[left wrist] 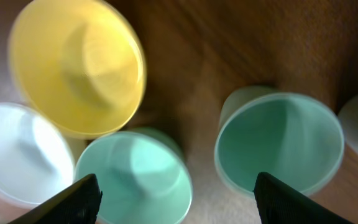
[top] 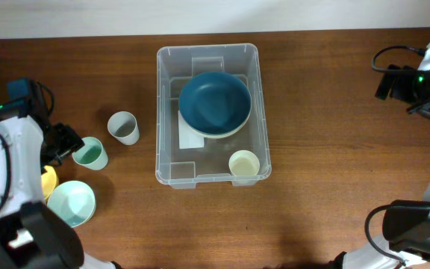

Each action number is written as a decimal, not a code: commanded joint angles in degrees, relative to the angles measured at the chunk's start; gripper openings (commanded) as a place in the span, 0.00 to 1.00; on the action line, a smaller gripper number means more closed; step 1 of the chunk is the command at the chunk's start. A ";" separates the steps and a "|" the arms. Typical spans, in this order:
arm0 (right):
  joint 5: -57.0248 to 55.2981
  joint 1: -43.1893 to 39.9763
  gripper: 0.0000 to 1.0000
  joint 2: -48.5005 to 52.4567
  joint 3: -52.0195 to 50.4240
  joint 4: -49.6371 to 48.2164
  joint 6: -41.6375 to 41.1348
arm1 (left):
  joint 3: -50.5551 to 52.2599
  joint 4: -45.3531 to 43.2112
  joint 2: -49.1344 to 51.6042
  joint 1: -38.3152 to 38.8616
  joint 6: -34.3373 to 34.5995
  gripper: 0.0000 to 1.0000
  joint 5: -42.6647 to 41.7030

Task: Pack container
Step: 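Grasp the mint-green cup with the left gripper, then carry the mint-green cup and drop it into the cream cup in the bin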

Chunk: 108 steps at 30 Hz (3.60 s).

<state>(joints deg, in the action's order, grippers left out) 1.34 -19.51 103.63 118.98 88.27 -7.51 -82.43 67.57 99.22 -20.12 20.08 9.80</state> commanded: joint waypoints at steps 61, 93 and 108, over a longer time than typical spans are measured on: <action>0.17 0.04 0.99 -1.79 -0.09 0.42 0.15 | -31.08 11.32 5.11 54.49 3.50 0.01 -8.15; 0.59 0.02 0.99 -1.79 -0.09 0.48 0.15 | -31.08 16.46 18.86 60.33 3.50 0.01 -16.50; 0.59 0.02 0.99 -1.79 -0.09 0.48 0.17 | -31.41 16.94 18.27 59.71 3.43 0.31 -12.81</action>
<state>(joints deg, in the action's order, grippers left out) 1.52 -19.51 103.63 118.98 88.53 -7.42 -113.47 83.90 117.89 40.12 23.51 -5.93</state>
